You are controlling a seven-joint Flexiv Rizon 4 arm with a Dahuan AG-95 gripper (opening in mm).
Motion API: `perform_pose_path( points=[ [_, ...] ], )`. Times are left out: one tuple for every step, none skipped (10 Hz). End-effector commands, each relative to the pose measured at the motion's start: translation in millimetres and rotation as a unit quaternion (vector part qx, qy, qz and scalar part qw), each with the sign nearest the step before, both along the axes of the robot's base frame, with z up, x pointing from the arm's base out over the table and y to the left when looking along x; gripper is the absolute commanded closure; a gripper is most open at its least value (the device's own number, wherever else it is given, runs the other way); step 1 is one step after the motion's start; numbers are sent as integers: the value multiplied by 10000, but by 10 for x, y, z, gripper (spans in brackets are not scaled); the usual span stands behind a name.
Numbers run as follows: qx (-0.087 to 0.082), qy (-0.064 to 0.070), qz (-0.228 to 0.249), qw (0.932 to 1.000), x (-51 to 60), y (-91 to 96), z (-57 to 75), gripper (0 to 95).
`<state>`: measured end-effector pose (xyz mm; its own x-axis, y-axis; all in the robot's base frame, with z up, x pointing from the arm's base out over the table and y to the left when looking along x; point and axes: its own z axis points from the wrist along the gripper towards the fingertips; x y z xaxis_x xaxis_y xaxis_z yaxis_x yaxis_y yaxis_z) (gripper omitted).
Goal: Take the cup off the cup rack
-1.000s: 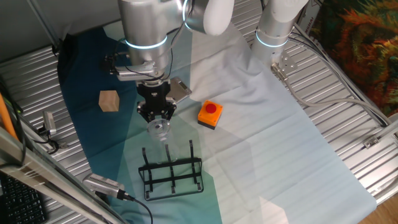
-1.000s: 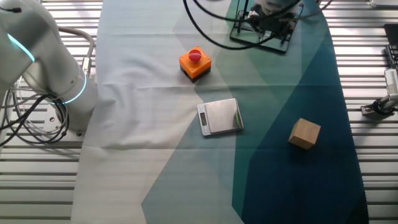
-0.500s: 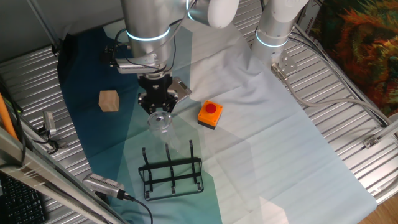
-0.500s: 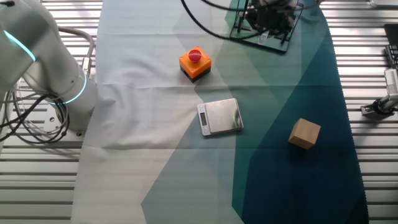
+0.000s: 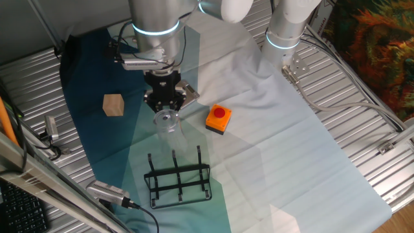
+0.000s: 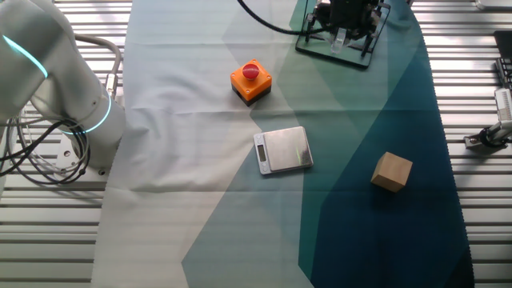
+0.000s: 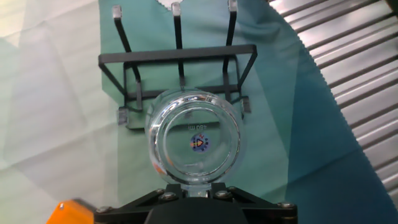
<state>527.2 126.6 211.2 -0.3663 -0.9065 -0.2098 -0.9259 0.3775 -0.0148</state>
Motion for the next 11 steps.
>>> perform_pose_path(
  points=[
    [-62, 47, 30, 10000, -39, -113, 38, 950],
    [-152, 65, 57, 9998, -78, -193, 57, 950],
    [-232, 84, 83, 9997, -119, -267, 67, 950],
    [-318, 96, 101, 9994, -166, -352, 65, 950],
    [-415, 114, 87, 9990, -216, -430, 48, 950],
    [-518, 115, 78, 9986, -252, -480, 33, 950],
    [-677, 116, 76, 9976, -307, -553, 6, 950],
    [-790, 109, 52, 9968, -333, -590, -18, 950],
    [-893, 109, 52, 9959, -342, -656, -80, 950],
    [-930, 107, 85, 9956, -328, -722, -145, 950],
    [-967, 114, 82, 9952, -315, -767, -195, 950]
  ],
)
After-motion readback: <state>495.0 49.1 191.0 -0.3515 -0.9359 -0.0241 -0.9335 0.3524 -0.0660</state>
